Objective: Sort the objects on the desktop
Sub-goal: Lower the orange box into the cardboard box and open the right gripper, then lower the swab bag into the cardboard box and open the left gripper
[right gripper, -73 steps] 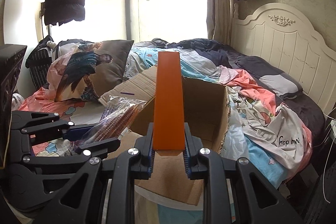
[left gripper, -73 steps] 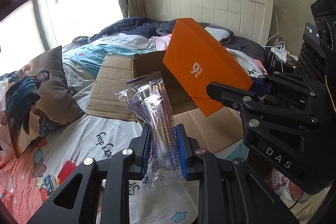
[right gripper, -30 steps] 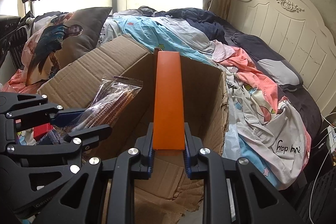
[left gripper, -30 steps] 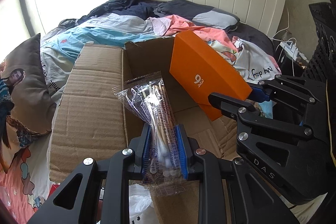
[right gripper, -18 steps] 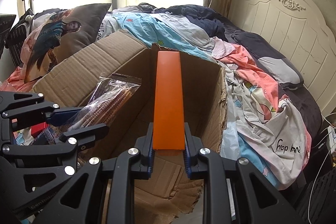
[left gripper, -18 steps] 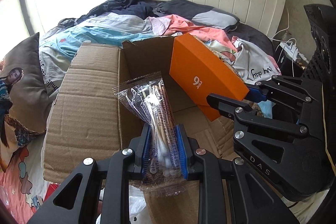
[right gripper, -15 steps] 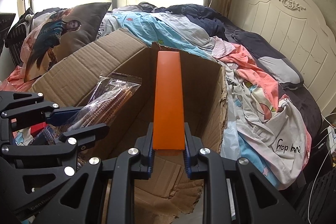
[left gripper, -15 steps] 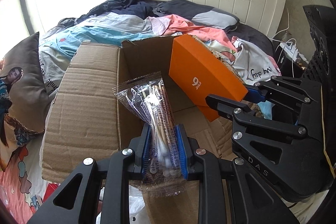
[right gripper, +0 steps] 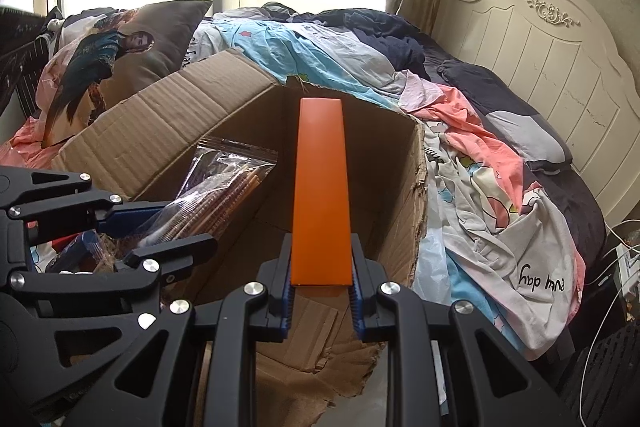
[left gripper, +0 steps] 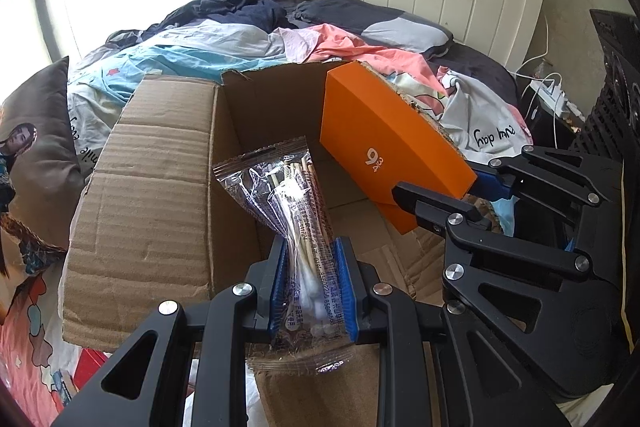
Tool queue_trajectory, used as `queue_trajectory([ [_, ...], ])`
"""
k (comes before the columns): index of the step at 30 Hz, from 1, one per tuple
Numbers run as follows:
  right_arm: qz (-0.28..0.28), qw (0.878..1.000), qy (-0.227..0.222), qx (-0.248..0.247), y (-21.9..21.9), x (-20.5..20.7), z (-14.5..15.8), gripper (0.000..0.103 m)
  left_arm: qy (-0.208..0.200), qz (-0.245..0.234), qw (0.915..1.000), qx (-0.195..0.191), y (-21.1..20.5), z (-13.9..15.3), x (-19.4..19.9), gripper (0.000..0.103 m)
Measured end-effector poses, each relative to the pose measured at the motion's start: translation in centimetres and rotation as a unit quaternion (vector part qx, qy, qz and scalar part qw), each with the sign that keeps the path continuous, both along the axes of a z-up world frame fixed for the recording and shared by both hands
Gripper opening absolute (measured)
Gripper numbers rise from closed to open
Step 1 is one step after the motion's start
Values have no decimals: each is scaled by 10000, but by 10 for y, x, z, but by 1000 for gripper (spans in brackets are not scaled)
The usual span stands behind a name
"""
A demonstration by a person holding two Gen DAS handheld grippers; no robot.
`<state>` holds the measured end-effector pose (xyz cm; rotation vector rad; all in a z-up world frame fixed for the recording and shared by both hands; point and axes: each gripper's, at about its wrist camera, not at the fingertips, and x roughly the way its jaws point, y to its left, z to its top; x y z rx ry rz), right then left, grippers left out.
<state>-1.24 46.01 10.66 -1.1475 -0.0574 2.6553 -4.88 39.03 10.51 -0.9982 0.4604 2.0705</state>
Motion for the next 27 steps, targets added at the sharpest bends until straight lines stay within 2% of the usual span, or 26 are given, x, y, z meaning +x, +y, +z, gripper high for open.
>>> queue_trajectory([
  [17,-34,9999,-1,-104,3,1,0,22,-12,7,10000,-23,3,-3,1,24],
  [27,-133,9999,-8,-23,5,3,-2,26,-15,-6,10000,-92,4,-7,1,24],
])
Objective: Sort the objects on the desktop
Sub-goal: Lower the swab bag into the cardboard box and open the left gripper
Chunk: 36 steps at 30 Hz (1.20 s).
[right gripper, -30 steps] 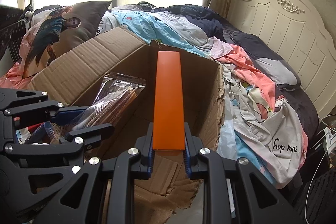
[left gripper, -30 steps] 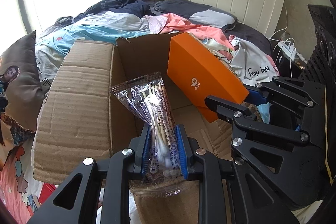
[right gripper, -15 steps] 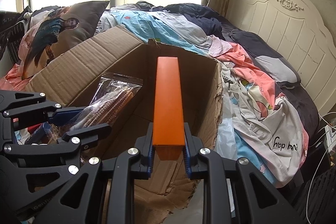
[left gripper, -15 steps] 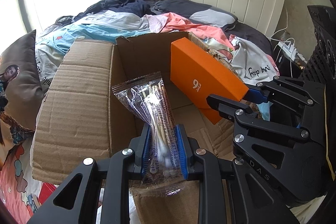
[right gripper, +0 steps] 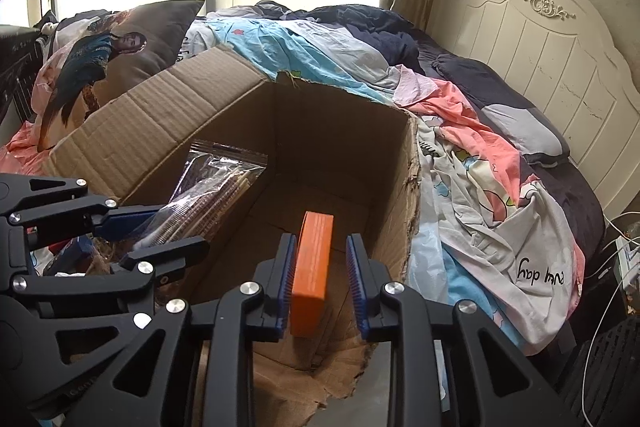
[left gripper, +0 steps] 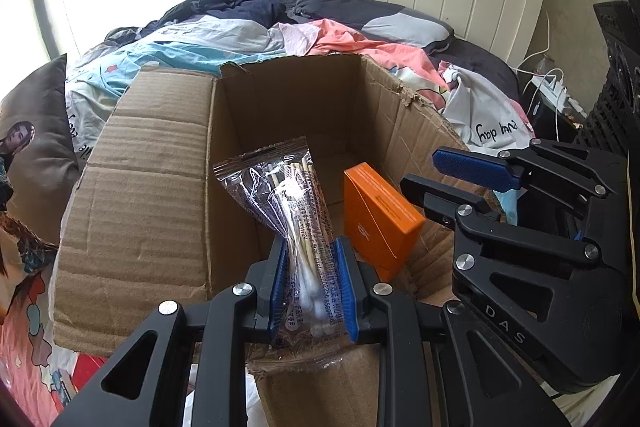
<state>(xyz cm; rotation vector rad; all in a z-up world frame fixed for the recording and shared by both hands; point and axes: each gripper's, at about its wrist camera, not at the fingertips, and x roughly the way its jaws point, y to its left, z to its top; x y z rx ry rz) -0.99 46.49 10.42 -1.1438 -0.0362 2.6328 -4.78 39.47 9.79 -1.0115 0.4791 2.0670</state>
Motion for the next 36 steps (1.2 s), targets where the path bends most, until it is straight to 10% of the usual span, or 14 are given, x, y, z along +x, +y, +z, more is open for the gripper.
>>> queue_trajectory([
  [36,-93,9998,-97,-157,9,5,-5,35,-107,45,9999,23,1,-4,-1,27],
])
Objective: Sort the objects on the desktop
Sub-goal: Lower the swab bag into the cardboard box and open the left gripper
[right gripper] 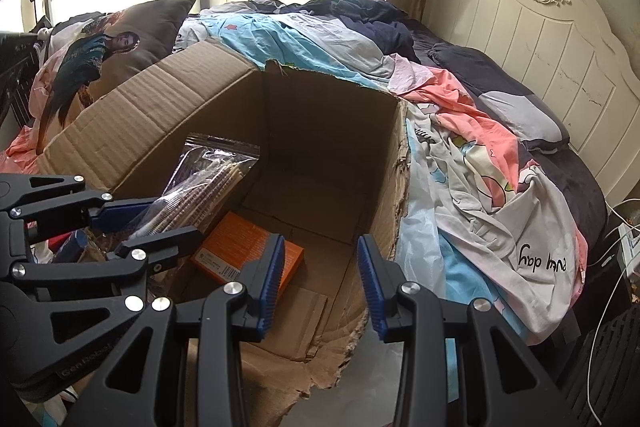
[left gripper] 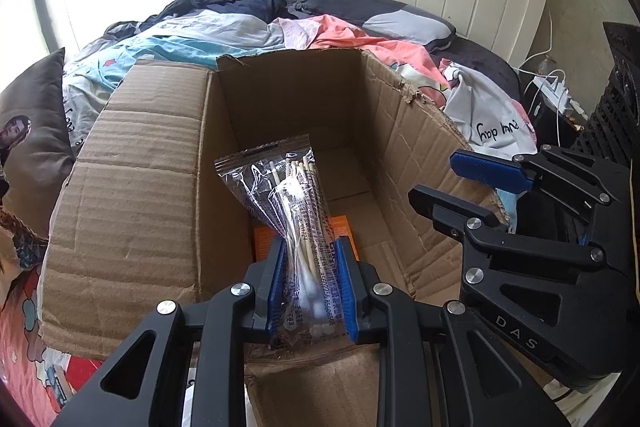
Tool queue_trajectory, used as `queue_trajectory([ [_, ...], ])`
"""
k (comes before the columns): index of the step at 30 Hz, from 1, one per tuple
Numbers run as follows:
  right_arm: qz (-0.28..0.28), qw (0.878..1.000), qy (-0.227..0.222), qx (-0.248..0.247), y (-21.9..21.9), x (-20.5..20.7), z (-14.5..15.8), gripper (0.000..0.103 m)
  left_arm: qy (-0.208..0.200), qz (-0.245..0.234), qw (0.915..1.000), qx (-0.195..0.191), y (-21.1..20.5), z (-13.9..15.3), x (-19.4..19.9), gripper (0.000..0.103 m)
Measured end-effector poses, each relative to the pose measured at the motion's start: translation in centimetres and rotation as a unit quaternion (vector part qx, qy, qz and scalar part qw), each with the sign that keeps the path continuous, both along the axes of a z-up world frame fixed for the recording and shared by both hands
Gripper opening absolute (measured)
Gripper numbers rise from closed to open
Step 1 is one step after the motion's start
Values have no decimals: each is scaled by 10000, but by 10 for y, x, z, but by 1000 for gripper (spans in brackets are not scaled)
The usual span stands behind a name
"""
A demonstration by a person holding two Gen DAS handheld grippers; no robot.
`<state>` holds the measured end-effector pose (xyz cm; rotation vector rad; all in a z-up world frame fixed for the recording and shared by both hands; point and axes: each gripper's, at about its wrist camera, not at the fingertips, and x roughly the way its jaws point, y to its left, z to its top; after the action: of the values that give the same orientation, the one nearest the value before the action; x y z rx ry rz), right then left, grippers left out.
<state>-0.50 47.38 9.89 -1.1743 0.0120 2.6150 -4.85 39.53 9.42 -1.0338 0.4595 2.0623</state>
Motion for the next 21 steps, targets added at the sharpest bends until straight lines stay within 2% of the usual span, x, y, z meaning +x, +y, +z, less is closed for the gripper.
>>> queue_trajectory([
  [1,4,10000,-3,9,-1,0,0,35,11,20,10000,4,-1,1,0,29],
  [3,24,10000,-8,7,-1,1,0,35,50,74,10000,10,-3,2,0,40],
  [9,-15,10000,3,-23,0,2,1,35,122,104,9998,120,-9,9,1,51],
  [14,-20,10000,7,-29,0,4,2,35,196,98,9997,123,-11,13,4,56],
  [19,-48,10000,17,-9,0,6,2,35,361,211,9991,76,-15,15,6,71],
  [21,-60,9999,48,-65,1,7,3,35,313,176,9993,108,-17,16,6,76],
])
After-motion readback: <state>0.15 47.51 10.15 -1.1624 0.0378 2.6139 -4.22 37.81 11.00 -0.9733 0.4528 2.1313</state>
